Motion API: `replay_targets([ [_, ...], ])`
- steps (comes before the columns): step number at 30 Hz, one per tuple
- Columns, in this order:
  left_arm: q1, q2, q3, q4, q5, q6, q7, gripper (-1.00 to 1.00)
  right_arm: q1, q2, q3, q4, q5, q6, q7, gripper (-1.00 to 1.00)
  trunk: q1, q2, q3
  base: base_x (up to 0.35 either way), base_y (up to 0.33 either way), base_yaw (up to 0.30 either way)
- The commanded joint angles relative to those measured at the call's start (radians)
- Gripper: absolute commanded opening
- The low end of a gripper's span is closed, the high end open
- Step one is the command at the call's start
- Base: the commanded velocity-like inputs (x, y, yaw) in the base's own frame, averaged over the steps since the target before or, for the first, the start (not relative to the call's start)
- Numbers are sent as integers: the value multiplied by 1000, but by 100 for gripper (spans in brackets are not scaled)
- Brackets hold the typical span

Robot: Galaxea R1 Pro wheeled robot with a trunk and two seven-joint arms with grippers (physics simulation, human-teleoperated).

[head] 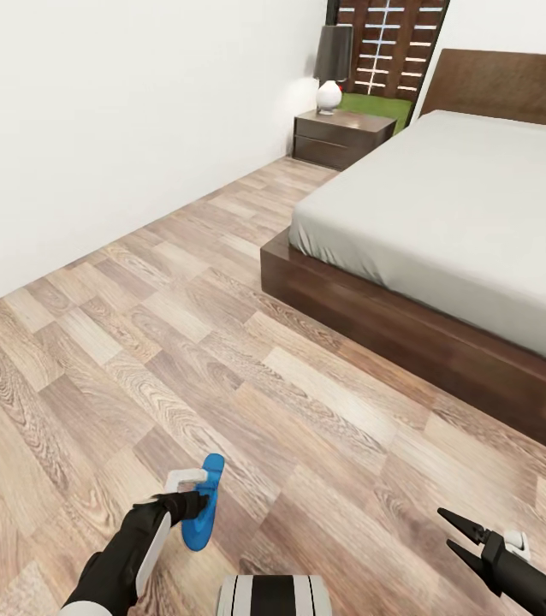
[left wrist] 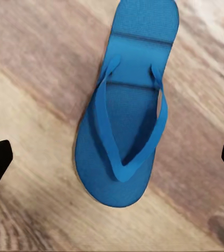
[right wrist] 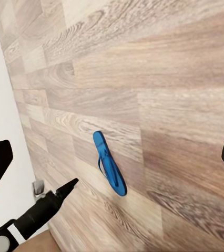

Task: In the bedroom, move the book from the bed onto either nightstand, and place the two sandals side by side next to the bed.

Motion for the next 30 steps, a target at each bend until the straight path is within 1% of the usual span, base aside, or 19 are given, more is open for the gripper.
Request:
replay_targets([
  [1,0,-1,2,3,0,-11,12,100,0,0,-1,0,-2,6,1,100,0,0,-1,0,0,0],
  [5,0,-2,2,20,1,-59,41,100,0,0,-1,0,-2,6,1,100,0,0,-1,0,0,0],
  [9,0,-2,1,33,2,-83,56,100,0,1,-1,1,-2,6,1,100,0,0,-1,0,0,0],
  [17,0,-4,-1,52,2,-92,57,100,0,1,-1,1,-2,6,1,100,0,0,-1,0,0,0],
  [26,0,-5,-3,55,4,-98,52,100,0,1,-1,0,-2,6,1,100,0,0,-1,0,0,0],
  [29,0,-8,-11,55,4,-100,51,100,0,1,-1,0,-2,6,1,100,0,0,-1,0,0,0],
  [30,0,-10,-18,55,4,-101,51,100,0,1,-1,1,-2,6,1,100,0,-1,-5,0,0,0],
])
